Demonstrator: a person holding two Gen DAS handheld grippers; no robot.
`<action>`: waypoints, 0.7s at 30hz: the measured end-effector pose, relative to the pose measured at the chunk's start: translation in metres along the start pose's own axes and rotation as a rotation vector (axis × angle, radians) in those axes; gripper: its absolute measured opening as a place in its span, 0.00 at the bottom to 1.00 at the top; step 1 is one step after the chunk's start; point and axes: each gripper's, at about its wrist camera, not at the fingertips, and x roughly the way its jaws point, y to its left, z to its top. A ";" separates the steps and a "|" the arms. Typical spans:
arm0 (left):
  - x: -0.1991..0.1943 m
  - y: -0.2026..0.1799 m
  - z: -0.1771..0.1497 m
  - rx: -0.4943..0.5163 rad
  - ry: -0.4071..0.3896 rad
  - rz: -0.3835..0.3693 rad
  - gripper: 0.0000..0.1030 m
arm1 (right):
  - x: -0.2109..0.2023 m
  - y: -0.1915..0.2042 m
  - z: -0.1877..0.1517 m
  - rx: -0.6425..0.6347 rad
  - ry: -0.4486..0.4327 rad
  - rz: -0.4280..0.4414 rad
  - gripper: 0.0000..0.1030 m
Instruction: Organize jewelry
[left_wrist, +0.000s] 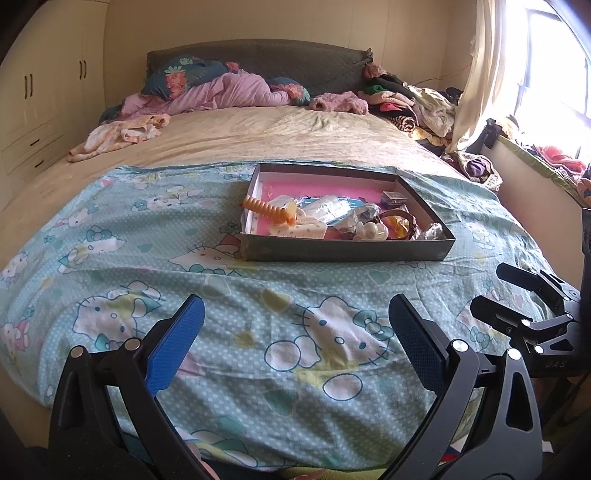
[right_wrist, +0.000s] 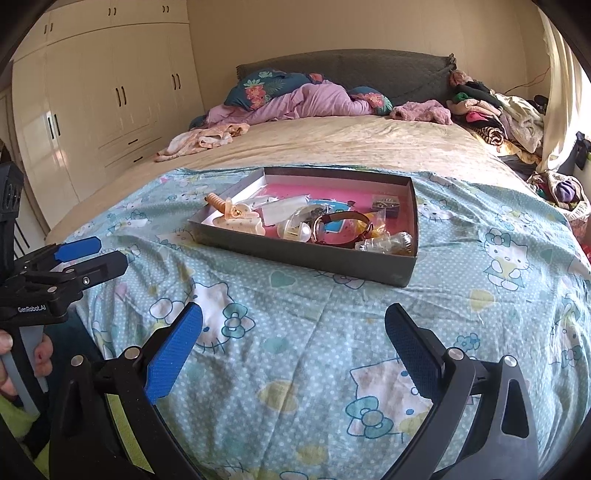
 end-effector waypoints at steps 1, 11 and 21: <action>-0.001 0.000 0.000 0.001 -0.003 0.000 0.91 | 0.000 0.000 0.000 -0.001 0.003 0.004 0.96; -0.003 -0.003 -0.001 0.014 -0.006 -0.012 0.91 | -0.001 0.003 0.000 -0.003 0.004 0.004 0.96; -0.004 -0.004 -0.001 0.013 -0.008 -0.014 0.91 | -0.002 0.003 -0.001 -0.005 0.003 0.004 0.96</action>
